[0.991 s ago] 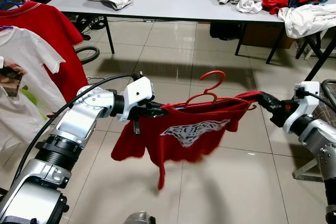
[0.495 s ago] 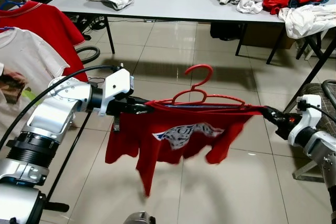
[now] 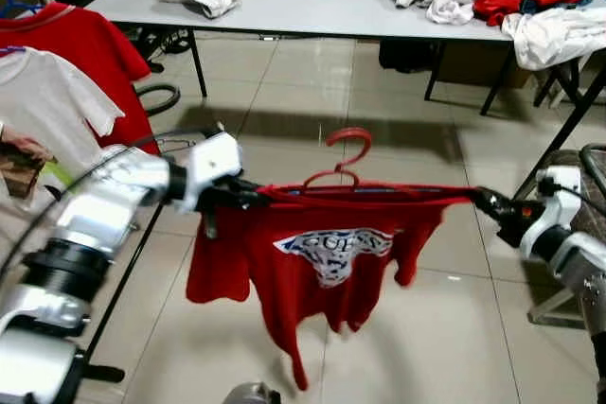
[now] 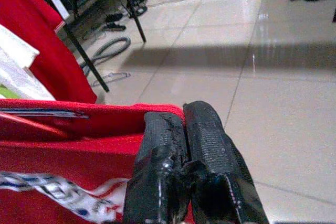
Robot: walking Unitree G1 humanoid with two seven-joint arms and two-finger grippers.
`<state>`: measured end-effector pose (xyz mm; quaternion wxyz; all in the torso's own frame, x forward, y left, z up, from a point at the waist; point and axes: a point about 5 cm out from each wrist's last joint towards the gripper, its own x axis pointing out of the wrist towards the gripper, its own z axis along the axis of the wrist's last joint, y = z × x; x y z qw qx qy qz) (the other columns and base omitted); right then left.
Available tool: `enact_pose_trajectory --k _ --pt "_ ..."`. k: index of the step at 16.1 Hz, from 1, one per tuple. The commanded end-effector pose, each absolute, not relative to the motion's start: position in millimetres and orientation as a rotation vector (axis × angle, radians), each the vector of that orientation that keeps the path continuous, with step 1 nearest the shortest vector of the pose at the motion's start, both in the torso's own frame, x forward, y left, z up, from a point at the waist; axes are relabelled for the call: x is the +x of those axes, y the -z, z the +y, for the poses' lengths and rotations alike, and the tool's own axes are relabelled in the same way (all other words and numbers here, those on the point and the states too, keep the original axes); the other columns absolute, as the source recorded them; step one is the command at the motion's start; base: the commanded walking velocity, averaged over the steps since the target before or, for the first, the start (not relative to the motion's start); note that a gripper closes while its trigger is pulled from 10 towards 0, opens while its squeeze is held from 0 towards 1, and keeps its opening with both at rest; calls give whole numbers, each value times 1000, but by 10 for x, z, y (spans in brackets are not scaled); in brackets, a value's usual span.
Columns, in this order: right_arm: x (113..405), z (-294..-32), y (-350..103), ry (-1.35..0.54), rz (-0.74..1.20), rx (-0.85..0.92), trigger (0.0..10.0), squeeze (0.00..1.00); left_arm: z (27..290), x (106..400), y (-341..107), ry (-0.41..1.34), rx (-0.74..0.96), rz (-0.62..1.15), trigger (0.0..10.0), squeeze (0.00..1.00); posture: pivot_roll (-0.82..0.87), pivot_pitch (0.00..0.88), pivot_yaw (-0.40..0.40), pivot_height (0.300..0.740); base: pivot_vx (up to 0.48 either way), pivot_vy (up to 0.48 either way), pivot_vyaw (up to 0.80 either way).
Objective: Hang hanger
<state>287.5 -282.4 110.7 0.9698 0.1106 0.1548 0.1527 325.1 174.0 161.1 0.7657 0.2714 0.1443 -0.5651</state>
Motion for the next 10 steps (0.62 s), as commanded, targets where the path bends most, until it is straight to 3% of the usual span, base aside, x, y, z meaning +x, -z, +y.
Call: enact_pose_trajectory --k 1,7,10 --pt "2880 -2946 -1225 -243 281 201 0 0 1771 3319 -1647 1168 638 334 0 0 -3 0 48 740 0 0 0" --pt "2967 -2562 -1258 -347 272 182 0 0 1162 3387 -1640 1229 484 216 0 0 -10 0 57 740 0 0 0" --pt "3021 -2483 -1327 -363 253 165 0 0 1097 3330 -1519 1291 532 263 0 0 -11 0 59 740 0 0 0"
